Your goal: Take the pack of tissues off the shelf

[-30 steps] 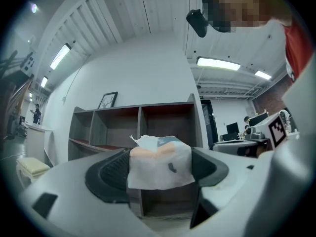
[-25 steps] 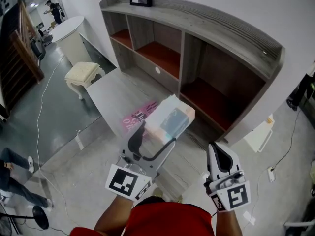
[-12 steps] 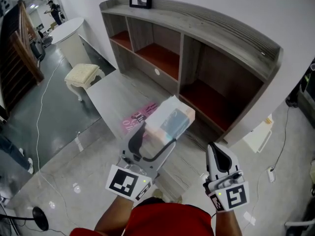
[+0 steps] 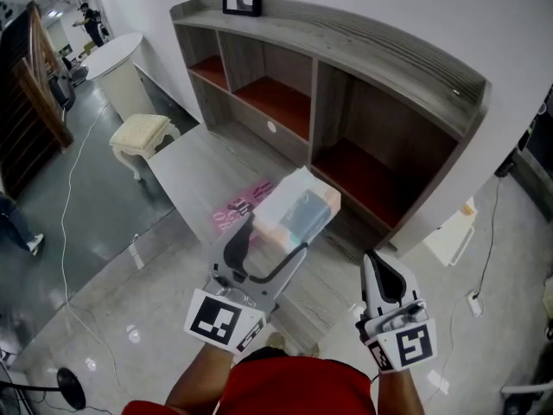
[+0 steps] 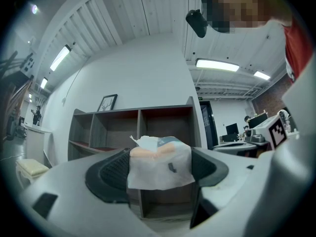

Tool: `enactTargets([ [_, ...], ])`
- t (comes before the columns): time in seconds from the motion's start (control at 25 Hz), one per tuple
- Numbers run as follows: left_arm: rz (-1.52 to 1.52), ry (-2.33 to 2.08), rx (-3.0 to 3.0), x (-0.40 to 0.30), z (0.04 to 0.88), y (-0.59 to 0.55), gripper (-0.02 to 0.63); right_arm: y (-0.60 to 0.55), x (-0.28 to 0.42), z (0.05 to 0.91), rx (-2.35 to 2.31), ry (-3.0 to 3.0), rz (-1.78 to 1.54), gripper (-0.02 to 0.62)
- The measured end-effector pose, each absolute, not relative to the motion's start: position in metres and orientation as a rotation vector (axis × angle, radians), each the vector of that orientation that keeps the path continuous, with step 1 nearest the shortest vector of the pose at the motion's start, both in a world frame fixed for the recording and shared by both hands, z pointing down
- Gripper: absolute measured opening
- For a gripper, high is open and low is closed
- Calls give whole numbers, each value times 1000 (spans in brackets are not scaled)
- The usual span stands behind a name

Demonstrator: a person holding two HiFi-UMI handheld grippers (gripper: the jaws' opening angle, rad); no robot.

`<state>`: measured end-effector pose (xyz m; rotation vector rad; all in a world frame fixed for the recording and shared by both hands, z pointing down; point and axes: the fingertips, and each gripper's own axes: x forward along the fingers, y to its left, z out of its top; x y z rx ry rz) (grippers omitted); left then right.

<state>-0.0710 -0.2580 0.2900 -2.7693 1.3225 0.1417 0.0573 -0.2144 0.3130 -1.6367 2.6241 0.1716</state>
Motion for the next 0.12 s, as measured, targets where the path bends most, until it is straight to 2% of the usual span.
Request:
enactTargets([
  [0.12,140,1322,-2772,-71,290,-257,364,-213,57,313,-1638,2622,170,5],
])
